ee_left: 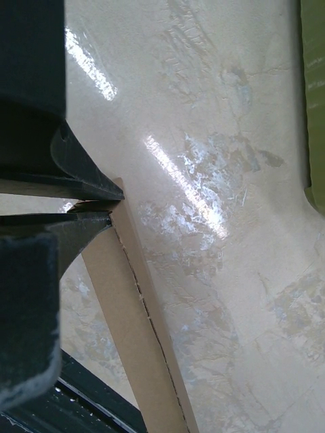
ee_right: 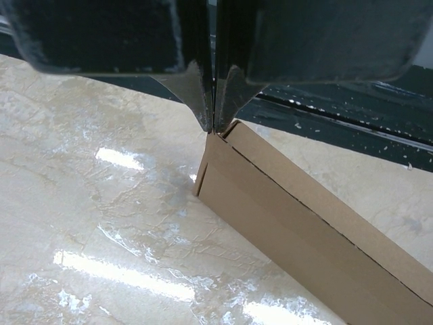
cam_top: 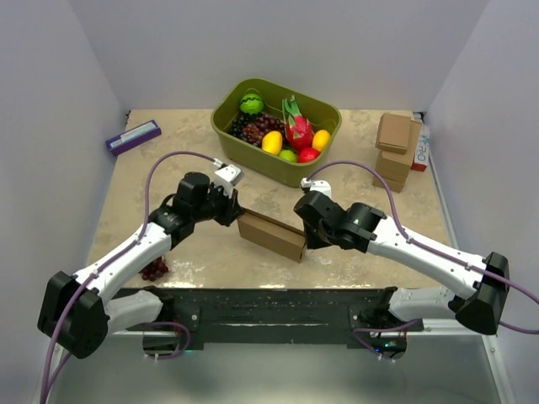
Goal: Fold the paper box
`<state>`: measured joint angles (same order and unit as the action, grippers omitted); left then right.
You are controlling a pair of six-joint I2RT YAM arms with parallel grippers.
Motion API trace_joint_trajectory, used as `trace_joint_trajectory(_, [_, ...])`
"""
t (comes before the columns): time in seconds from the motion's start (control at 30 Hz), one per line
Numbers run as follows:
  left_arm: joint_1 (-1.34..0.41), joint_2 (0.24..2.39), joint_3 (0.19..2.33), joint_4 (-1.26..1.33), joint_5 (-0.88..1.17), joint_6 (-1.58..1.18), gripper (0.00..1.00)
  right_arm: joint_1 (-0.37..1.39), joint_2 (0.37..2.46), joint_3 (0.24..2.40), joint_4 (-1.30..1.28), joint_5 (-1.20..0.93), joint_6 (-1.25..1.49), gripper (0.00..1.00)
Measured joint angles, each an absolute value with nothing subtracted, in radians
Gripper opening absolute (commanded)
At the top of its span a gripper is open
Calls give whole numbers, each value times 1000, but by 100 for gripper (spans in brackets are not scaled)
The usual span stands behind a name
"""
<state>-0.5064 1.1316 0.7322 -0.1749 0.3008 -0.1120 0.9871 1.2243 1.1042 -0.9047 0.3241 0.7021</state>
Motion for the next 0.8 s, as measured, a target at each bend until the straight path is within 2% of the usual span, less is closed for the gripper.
trace_joint_trajectory(0.8, [-560,1108,732,-200,151,-112,11,900,1217,1082,-819,242,761,0])
